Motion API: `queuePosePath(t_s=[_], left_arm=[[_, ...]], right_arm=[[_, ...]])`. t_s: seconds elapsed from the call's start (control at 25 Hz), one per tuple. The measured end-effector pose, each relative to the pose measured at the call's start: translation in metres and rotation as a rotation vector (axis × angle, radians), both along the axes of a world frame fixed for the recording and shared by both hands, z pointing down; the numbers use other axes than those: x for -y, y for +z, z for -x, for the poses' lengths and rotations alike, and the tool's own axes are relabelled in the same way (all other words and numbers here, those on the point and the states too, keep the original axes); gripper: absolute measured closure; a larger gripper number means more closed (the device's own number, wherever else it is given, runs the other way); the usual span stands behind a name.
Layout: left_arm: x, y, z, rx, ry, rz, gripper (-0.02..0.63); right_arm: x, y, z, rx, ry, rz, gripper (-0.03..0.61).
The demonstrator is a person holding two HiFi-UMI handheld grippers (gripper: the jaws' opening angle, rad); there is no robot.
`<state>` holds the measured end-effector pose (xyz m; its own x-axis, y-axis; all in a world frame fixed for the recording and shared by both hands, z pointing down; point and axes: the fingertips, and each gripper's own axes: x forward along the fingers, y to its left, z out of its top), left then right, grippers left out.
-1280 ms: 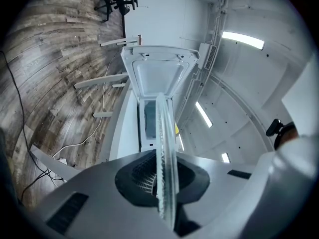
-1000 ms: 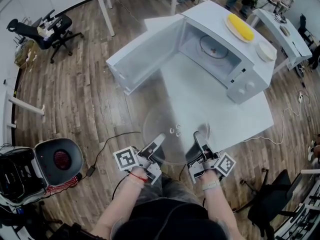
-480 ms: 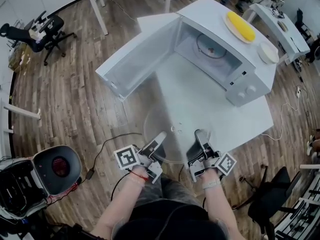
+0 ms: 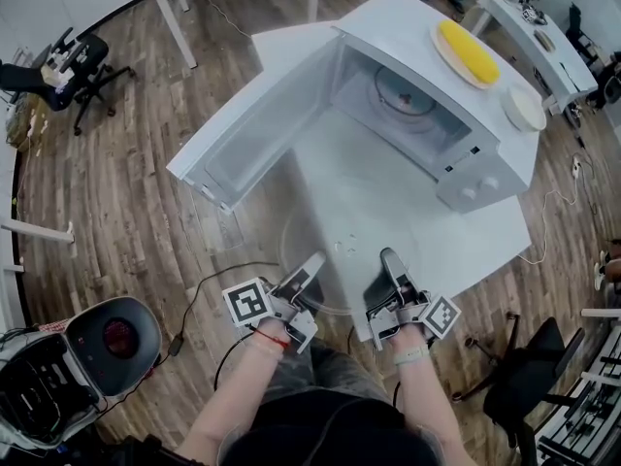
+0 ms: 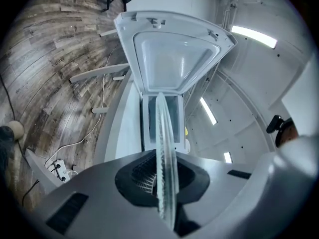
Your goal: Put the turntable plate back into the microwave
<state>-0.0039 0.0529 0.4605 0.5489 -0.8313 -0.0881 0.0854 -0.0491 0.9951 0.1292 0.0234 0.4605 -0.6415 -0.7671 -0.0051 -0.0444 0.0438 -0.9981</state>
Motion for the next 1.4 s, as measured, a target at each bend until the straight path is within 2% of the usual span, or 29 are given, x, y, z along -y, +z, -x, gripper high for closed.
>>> queuePosePath(t_s=[1.4], left_arm=[[0.099,0.015,-0.011,-0.014,0.093,0.010,0.583]], right_arm=[[0.085,0.013,-0.015,0.008,0.138,-0.009,0.538]])
